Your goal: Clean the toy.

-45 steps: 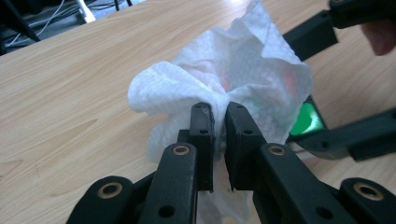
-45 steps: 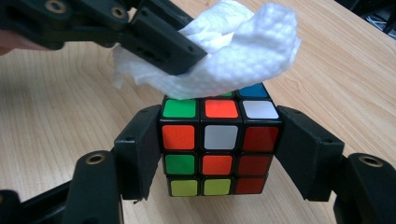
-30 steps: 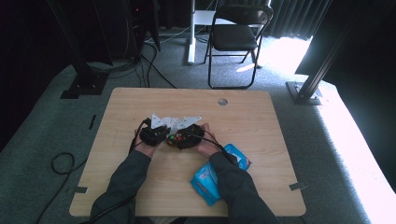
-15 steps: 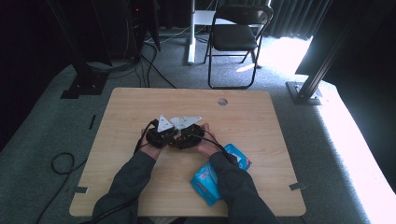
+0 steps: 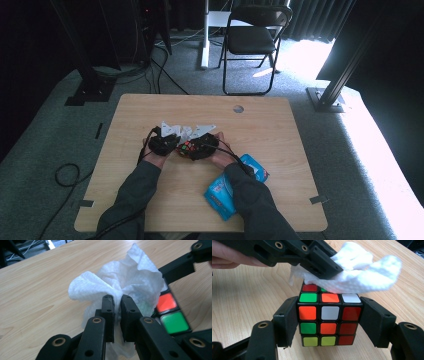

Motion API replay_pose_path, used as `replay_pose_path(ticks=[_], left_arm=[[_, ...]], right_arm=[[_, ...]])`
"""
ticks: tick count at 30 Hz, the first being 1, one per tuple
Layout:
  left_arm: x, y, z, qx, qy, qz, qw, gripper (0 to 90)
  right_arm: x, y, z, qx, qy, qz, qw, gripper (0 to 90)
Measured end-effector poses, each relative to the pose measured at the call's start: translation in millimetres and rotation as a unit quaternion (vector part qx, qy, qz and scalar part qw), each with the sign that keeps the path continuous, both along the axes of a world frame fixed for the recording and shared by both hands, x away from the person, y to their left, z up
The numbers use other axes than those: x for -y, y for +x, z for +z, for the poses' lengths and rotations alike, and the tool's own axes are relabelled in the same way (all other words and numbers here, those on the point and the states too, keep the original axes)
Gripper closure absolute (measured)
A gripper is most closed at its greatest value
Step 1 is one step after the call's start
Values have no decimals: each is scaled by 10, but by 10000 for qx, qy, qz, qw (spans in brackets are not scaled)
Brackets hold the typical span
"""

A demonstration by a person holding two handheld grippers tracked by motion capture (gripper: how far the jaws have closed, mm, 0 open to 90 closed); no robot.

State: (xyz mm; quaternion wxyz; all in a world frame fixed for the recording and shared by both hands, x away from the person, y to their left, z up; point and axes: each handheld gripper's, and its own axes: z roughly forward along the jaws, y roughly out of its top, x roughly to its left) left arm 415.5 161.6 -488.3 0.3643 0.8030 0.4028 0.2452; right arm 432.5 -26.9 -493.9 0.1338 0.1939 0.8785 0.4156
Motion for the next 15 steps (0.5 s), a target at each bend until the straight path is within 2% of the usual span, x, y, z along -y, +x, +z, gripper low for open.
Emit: replay_pose_path(ticks=[6,15], left_arm=[[-72,-42,-19,-34,21,17,10000,824],[-117,-244,-63,35,56,-156,9999,823]], right_arm=[[20,14,7,-9,63,-73,10000,344],[31,35,5,-53,85,-208,9997,344]])
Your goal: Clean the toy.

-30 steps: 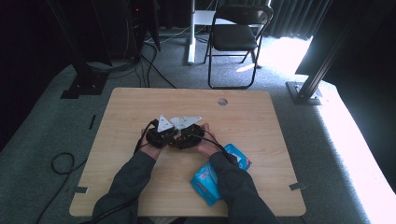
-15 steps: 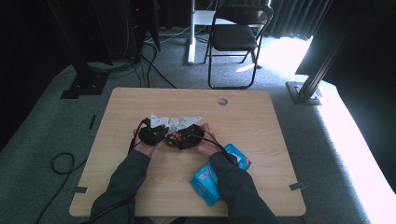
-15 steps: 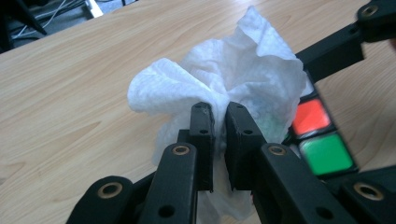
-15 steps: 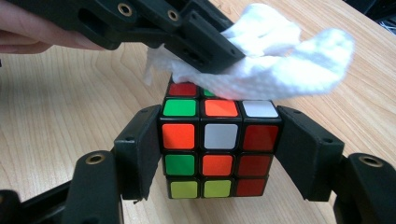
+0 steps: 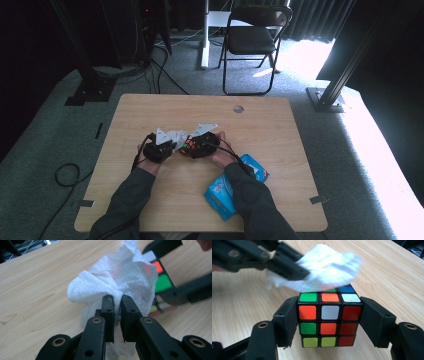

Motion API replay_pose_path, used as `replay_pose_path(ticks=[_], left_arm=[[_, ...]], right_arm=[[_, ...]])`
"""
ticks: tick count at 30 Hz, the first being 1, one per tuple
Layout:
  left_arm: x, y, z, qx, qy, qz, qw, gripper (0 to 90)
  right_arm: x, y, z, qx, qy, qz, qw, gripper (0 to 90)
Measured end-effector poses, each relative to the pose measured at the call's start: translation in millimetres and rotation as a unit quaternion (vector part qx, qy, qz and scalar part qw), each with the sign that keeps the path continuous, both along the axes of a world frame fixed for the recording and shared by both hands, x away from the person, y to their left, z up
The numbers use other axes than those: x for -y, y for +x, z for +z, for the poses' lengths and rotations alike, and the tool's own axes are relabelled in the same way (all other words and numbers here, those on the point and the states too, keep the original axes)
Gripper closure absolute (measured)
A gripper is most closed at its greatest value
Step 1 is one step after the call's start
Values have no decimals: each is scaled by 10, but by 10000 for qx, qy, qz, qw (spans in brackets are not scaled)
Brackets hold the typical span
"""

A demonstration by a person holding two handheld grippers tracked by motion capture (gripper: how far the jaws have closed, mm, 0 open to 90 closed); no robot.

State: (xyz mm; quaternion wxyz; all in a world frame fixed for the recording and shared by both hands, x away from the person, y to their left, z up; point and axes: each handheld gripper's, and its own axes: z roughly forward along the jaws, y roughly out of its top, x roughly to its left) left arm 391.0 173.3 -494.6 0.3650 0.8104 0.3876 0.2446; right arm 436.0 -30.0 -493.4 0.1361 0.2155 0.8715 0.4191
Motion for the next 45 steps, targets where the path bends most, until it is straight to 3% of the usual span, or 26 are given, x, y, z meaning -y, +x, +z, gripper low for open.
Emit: replay_pose_path(ticks=[17,31,37,45], left_arm=[[167,-128,-110,-54,64,-315,9995,823],[400,-194,-249,-201,290,-772,9964,822],[382,-186,-239,-188,256,-748,9967,822],[192,-126,-82,-3,84,-427,9991,821]], right_arm=[[43,24,15,48,90,-220,9997,344],[65,27,30,37,208,-315,9993,344],[67,26,31,33,223,-303,9993,344],[66,26,29,22,236,-274,9993,344]])
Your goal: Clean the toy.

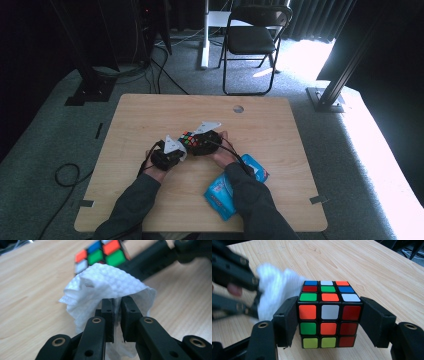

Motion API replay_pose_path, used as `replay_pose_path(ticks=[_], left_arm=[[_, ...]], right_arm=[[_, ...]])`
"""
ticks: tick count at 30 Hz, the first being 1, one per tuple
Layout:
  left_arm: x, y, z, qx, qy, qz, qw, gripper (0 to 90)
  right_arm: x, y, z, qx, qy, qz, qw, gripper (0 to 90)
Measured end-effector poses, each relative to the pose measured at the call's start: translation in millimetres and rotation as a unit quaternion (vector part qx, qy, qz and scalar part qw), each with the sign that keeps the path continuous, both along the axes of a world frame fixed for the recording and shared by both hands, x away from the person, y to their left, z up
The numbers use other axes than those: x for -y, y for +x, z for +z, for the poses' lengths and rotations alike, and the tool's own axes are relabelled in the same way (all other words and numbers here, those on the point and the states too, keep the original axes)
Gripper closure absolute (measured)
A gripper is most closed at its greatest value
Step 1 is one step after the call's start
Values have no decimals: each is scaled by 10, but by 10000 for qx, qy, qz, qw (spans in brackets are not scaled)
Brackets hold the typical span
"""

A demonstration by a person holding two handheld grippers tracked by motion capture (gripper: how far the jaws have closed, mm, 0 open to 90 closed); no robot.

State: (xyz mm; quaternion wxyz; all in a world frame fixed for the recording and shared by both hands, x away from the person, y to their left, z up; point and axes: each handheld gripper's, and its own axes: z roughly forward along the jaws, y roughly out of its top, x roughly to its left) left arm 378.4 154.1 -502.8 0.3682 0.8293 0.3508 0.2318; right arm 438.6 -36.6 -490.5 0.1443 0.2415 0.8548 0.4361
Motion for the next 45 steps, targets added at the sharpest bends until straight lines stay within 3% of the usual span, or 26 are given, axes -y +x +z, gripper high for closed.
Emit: replay_pose_path(ticks=[9,28,45], left_arm=[[-37,22,35,9,-107,80,9999,821],[305,-48,-162,-210,208,-452,9985,821],[339,-17,-242,-372,287,-447,9979,820]], right_arm=[[-1,1,-1,-2,-3,-3,10000,345],[13,12,4,35,1,-70,10000,344],[24,1,17,36,92,-75,9999,344]])
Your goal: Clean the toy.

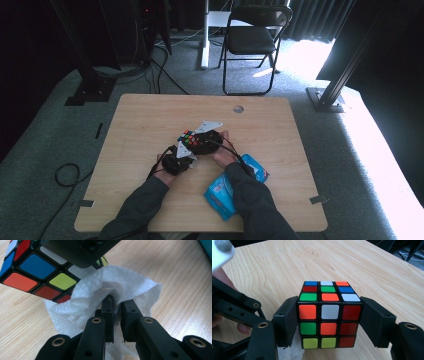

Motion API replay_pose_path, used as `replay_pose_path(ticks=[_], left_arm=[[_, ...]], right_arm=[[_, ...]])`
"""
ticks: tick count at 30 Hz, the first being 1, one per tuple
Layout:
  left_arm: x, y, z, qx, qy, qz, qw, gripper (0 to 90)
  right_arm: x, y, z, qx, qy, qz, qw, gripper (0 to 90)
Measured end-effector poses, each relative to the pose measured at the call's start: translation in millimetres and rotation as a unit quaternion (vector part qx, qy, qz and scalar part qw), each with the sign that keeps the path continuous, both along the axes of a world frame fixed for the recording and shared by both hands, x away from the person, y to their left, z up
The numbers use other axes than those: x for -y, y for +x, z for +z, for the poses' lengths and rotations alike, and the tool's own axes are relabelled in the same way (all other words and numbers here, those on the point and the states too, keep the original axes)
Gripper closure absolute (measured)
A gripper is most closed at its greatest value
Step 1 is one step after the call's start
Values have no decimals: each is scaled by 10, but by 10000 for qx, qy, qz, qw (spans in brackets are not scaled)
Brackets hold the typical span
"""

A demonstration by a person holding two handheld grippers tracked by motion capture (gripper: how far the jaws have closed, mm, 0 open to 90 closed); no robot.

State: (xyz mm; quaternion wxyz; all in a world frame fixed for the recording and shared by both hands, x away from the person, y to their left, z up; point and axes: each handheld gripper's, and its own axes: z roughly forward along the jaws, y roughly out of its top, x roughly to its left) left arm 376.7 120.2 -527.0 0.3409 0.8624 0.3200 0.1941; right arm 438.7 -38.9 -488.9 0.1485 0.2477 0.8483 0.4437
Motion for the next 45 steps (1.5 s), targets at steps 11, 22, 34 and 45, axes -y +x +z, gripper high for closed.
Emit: replay_pose_path(ticks=[11,22,34,45], left_arm=[[79,34,11,63,-40,49,10000,821],[-45,96,-20,-39,-91,358,9993,821],[-133,155,-38,-118,-159,635,9978,821],[-68,109,-24,-82,-246,508,9984,820]], right_arm=[[13,-9,11,-28,100,41,9999,344],[28,-7,18,-48,182,58,9998,344],[40,-7,24,-72,263,54,9996,344],[40,-2,22,-82,265,52,9996,344]])
